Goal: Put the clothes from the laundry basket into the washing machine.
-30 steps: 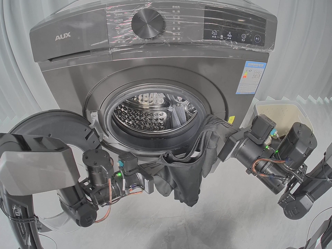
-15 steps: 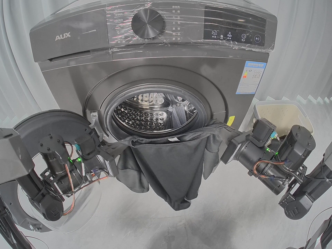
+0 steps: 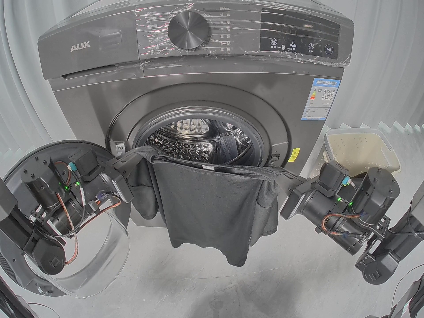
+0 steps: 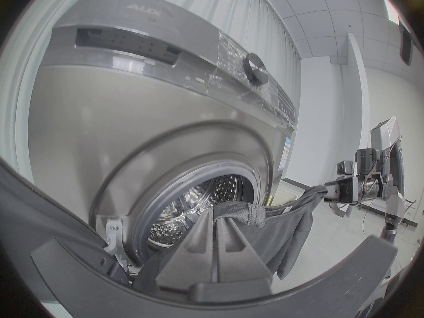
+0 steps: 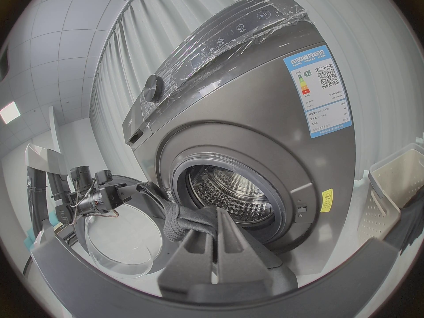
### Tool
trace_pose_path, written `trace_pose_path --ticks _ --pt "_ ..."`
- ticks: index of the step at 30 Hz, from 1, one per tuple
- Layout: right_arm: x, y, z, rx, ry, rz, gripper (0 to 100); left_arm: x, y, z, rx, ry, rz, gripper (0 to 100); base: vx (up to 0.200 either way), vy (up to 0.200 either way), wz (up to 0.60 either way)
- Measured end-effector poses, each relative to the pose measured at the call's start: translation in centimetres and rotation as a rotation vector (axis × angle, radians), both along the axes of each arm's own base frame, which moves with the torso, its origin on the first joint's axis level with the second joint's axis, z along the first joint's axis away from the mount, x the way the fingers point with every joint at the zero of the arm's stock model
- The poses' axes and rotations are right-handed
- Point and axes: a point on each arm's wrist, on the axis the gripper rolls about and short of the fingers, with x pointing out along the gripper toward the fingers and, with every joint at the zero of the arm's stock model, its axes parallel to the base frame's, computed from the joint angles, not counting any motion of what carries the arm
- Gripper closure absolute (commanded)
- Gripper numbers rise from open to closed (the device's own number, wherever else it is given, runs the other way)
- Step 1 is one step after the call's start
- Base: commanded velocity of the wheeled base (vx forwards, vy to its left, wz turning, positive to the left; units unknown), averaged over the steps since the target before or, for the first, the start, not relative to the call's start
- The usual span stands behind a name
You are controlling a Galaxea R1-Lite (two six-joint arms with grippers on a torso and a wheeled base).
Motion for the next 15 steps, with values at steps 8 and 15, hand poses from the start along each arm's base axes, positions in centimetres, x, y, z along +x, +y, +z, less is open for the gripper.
trace_pose_path --ticks 8,15 --pt "0.4 0.2 0.7 0.018 -0.027 -0.005 100 -0.4 0.2 1.0 -0.013 -0.034 0.002 100 0.0 0.0 0.0" --pt "0.6 0.3 1.2 0.032 -0.044 -0.018 100 -0.6 0.3 1.1 -0.015 -0.039 0.001 100 0.0 0.0 0.0"
